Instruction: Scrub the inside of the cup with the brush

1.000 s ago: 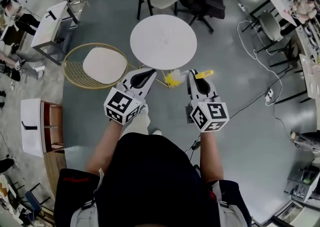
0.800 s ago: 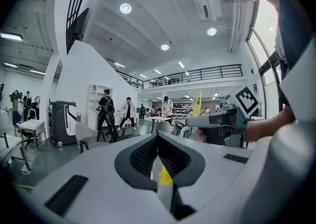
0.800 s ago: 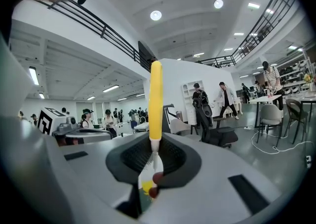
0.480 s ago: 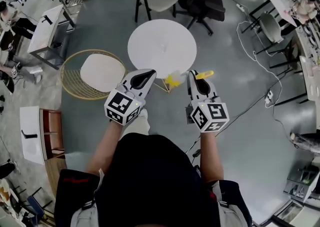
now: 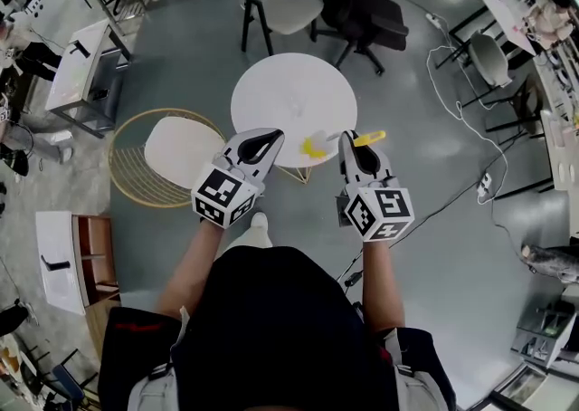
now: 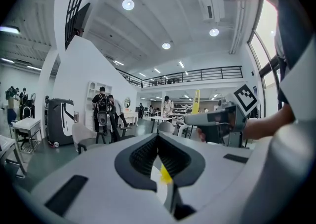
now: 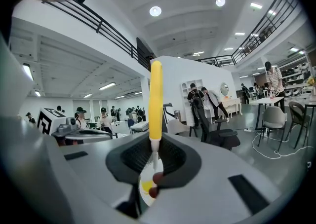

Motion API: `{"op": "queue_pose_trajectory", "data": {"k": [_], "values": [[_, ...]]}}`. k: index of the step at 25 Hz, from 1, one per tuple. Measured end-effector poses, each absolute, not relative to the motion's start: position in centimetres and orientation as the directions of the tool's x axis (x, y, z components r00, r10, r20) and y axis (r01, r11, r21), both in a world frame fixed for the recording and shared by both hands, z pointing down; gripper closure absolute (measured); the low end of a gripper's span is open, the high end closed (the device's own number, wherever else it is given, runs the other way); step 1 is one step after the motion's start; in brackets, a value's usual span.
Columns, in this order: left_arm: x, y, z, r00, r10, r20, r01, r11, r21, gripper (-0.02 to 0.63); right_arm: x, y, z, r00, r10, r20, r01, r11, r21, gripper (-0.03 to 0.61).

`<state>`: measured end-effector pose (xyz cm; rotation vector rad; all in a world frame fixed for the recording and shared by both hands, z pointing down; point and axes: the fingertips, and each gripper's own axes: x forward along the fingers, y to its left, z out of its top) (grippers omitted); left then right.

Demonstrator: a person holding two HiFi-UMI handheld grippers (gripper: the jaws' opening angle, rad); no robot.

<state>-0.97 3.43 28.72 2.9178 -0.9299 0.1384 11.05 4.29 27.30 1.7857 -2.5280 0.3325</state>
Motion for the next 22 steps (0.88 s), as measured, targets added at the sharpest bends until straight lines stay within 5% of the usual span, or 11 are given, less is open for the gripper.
{"op": "queue_pose_trajectory", "data": {"k": [22], "values": [[-4.3,-8.2,30.3,0.862,-0.495,0.112,-0.506,-0.855,0.114,0.598,7.0,-7.1,26.8,-0.247,-0.954,0.169,-0.966,0.228,-0.125,0.529]]}}
